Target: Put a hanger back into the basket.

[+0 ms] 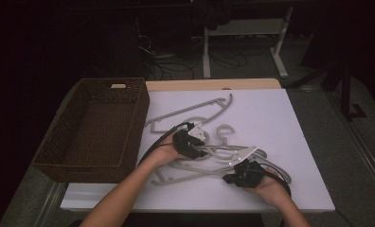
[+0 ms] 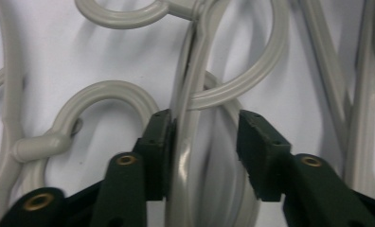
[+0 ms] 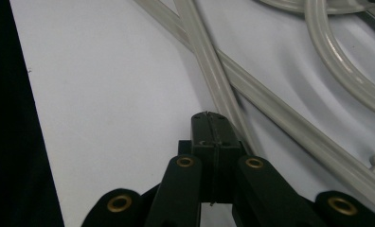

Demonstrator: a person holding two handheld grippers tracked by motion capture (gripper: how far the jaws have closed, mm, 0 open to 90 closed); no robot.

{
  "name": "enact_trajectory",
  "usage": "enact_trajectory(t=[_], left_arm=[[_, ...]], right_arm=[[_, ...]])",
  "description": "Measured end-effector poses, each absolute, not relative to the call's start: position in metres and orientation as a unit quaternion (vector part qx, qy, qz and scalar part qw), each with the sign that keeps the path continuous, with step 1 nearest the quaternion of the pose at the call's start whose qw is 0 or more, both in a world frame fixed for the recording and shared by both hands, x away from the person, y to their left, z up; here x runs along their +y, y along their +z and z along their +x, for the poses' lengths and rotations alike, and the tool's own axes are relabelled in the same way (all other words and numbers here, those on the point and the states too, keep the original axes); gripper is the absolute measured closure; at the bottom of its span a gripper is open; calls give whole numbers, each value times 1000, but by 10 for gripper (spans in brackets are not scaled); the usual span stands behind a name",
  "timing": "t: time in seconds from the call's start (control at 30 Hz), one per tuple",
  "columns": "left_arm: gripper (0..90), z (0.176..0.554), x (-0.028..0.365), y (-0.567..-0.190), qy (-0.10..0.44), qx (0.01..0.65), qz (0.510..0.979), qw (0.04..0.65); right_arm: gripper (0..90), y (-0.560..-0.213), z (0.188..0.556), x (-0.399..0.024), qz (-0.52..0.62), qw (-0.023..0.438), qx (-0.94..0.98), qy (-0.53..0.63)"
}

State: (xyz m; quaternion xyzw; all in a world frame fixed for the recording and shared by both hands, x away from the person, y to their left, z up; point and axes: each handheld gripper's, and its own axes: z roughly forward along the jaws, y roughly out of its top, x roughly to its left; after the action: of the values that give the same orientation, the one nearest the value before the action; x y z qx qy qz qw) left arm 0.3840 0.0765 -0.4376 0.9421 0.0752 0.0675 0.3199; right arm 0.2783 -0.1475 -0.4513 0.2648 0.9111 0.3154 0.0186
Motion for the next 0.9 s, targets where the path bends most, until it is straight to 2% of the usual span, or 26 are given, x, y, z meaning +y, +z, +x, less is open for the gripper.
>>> enact_trajectory(t=[0.1, 0.3, 0.4, 0.6, 0.9], left_arm=[[675, 386, 77, -437, 73, 75, 941, 321], [709, 383, 74, -437, 95, 63, 945, 307], [778, 381, 72, -436, 114, 58, 947, 294], [803, 376, 68, -435, 146, 30, 950, 275], [828, 373, 74, -429, 143, 35, 949, 280]], right_arm=[[894, -451, 278, -148, 266, 18, 910, 317], [894, -452, 279, -148, 266, 16, 910, 318], [894, -452, 279, -148, 266, 17, 910, 318], [894, -452, 279, -148, 265, 15, 910, 319], [892, -449, 279, -152, 265, 17, 906, 330]])
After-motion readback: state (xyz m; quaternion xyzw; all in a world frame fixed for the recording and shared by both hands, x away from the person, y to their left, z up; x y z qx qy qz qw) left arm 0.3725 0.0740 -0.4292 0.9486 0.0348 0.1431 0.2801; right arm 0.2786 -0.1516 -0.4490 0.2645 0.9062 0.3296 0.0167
